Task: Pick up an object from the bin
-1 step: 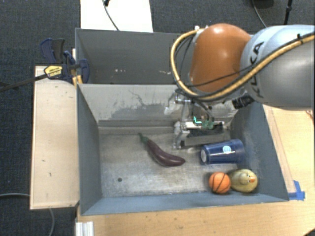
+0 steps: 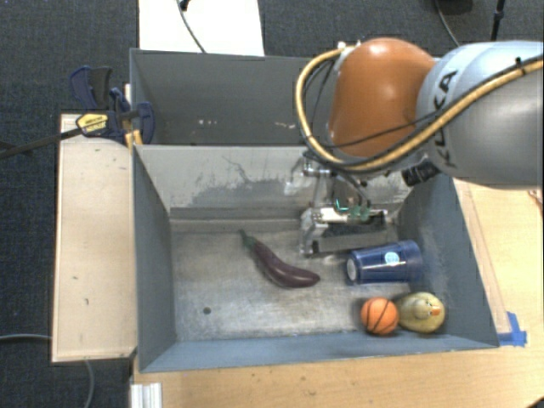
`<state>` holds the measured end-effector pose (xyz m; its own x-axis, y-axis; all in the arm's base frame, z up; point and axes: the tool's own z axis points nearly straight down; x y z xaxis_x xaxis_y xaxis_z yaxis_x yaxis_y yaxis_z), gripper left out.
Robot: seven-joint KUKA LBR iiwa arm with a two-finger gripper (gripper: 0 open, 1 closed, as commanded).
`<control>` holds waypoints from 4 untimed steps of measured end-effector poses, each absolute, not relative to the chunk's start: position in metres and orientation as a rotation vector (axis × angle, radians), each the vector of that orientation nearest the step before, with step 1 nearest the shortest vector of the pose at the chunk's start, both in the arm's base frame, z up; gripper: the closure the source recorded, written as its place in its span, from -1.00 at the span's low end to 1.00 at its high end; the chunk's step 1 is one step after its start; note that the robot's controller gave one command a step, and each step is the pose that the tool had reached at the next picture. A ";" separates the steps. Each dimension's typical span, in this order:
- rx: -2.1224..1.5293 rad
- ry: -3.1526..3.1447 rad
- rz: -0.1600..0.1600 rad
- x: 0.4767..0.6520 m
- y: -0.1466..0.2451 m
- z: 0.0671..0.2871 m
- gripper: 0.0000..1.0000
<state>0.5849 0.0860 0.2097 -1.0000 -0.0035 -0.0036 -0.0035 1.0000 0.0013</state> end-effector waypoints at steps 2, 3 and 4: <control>-0.099 3.117 0.006 0.576 0.106 0.077 1.00; -0.099 3.117 0.007 0.576 0.106 0.077 1.00; -0.068 3.138 0.002 0.521 0.105 0.270 1.00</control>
Offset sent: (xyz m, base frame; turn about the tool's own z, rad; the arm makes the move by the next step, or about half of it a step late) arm -0.0159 0.0193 -0.1397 -0.0654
